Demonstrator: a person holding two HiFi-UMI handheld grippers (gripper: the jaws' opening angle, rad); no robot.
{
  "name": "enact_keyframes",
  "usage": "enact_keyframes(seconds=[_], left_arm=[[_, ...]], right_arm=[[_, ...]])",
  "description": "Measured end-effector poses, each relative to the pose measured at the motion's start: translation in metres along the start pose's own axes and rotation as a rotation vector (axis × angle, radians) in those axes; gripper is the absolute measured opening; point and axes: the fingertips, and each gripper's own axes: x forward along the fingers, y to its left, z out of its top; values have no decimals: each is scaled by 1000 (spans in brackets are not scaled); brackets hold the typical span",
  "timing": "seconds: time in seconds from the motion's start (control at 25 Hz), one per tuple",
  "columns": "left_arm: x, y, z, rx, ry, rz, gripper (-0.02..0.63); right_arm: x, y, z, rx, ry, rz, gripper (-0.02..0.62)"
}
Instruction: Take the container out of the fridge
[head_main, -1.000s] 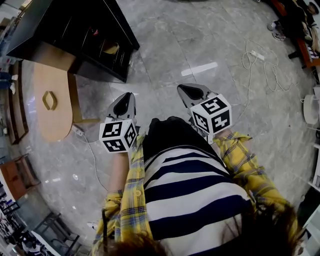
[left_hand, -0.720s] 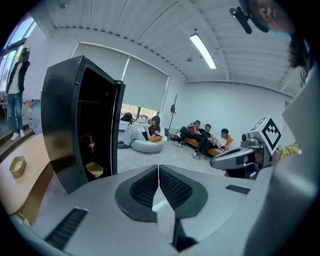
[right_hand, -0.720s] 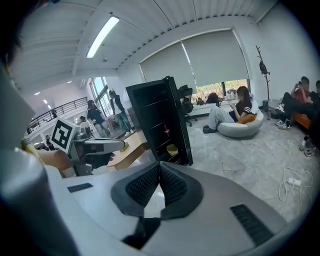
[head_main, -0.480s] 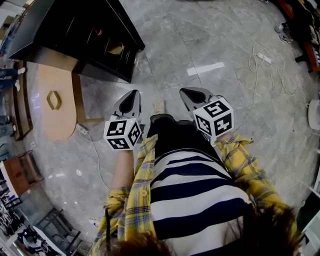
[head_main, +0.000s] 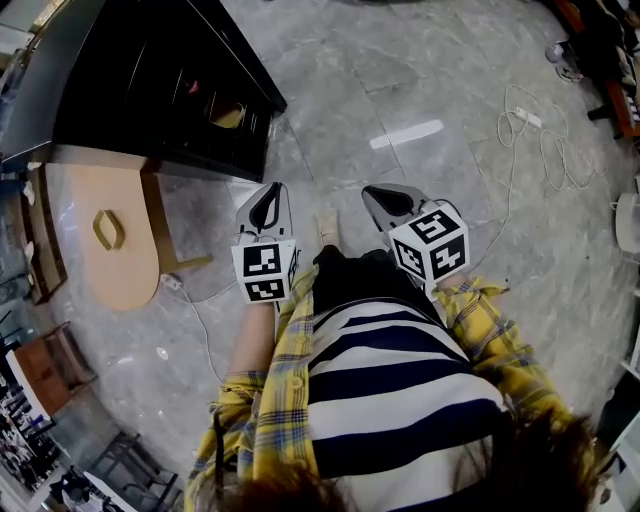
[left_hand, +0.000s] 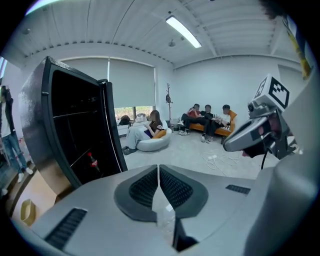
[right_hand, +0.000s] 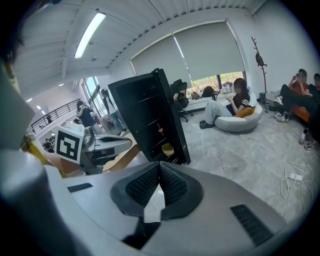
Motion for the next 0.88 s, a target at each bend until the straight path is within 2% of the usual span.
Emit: enact_keyframes(seconds=[0.48,0.6,0.88], left_arm=[[55,55,-3,53,74,-20,32],[68,66,-5,62,88,-39,97],[97,93,-10,82,122,-29,109]], right_arm=[[65,-8,34,36,47,-9,28],[80,-10,41,43,56,-16,29],[109,-16,55,59,68,-28,28]])
